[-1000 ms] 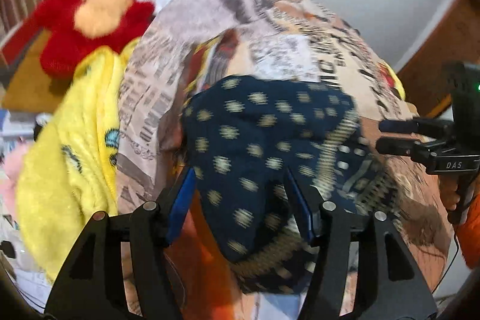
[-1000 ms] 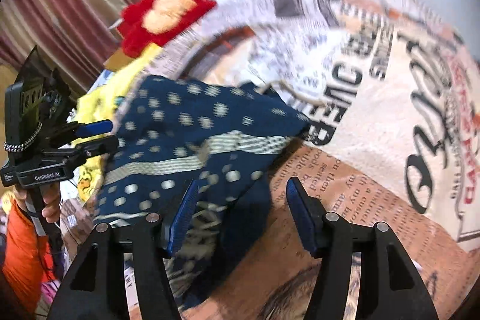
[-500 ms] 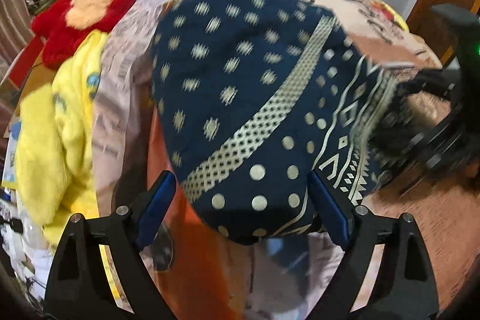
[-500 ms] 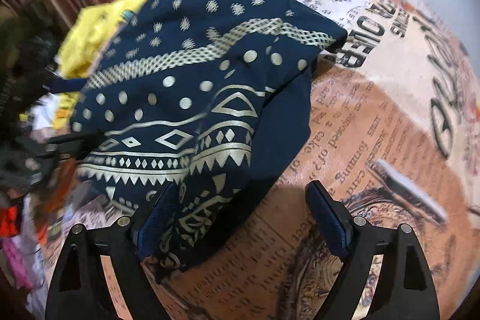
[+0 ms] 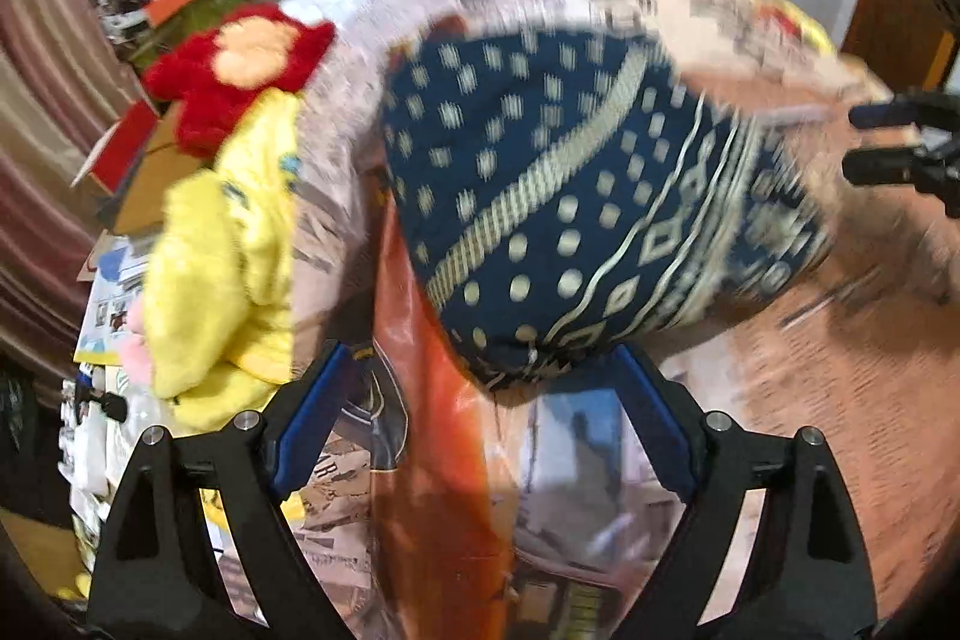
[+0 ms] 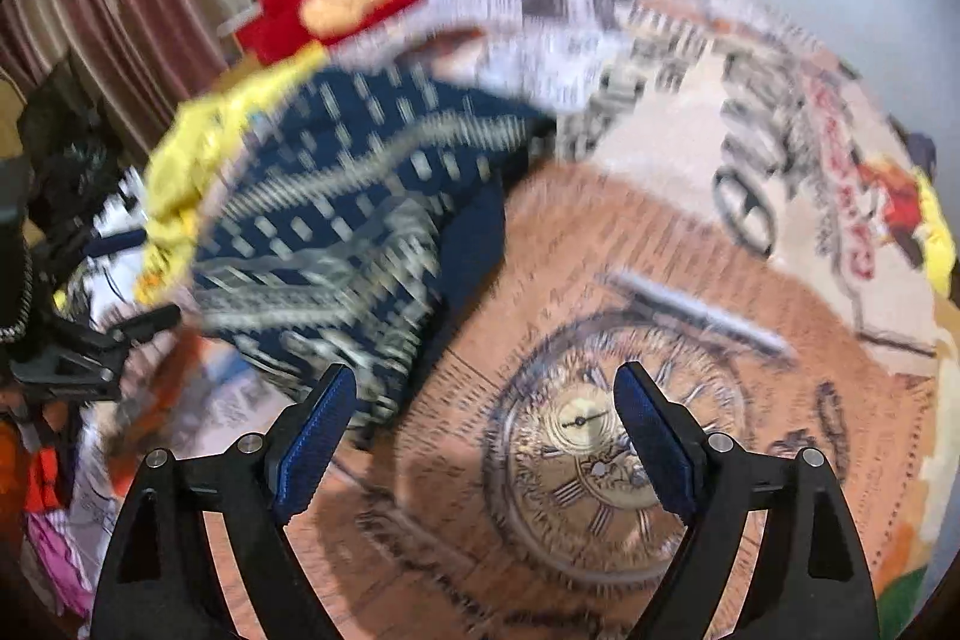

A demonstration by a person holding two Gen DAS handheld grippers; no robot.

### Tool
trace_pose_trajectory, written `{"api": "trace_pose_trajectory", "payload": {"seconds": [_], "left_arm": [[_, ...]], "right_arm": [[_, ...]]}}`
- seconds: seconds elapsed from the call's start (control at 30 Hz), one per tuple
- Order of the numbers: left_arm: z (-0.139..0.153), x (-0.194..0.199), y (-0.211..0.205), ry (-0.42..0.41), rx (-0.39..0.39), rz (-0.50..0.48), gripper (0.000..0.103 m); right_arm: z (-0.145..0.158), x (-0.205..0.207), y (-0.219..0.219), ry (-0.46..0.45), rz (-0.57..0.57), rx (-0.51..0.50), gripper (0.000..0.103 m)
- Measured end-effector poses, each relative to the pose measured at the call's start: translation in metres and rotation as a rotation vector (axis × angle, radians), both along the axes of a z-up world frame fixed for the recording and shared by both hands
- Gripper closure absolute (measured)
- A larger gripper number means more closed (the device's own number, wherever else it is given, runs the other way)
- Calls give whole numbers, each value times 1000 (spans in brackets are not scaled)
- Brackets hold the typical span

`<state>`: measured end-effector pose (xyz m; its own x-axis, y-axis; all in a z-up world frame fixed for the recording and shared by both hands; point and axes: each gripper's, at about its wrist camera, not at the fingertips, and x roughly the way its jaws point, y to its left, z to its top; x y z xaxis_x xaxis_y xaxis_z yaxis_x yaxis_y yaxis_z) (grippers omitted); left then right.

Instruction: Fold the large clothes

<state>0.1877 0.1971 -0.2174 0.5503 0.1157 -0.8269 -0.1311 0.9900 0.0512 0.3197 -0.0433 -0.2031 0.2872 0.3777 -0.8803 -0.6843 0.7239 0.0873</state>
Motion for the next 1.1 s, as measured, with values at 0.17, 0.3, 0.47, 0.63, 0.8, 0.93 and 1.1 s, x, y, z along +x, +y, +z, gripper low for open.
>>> {"api": "trace_pose_trajectory", "payload": {"seconds": [0.17, 0.3, 0.47, 0.63, 0.8, 0.93, 1.1], "left_arm": [[75, -25, -8, -208, -27, 64, 14], [140, -52, -21, -402, -39, 89, 15], [205, -91, -48, -618, -35, 78, 15], [234, -127, -75, -739, 13, 66, 15], [242, -155, -97, -812, 92, 78, 15], [238, -167, -104, -821, 87, 94, 14], [228, -171, -106, -800, 86, 114, 14]], "right_arm": [[83, -32, -11, -163, -28, 176, 16], [138, -64, -16, -281, -45, 309, 16], [195, -107, -29, -411, -56, 453, 16], [224, -148, -39, -491, -53, 537, 16], [236, -184, -46, -557, -70, 573, 16], [235, -207, -50, -603, -108, 564, 16], [235, -221, -52, -624, -123, 543, 16]]}}
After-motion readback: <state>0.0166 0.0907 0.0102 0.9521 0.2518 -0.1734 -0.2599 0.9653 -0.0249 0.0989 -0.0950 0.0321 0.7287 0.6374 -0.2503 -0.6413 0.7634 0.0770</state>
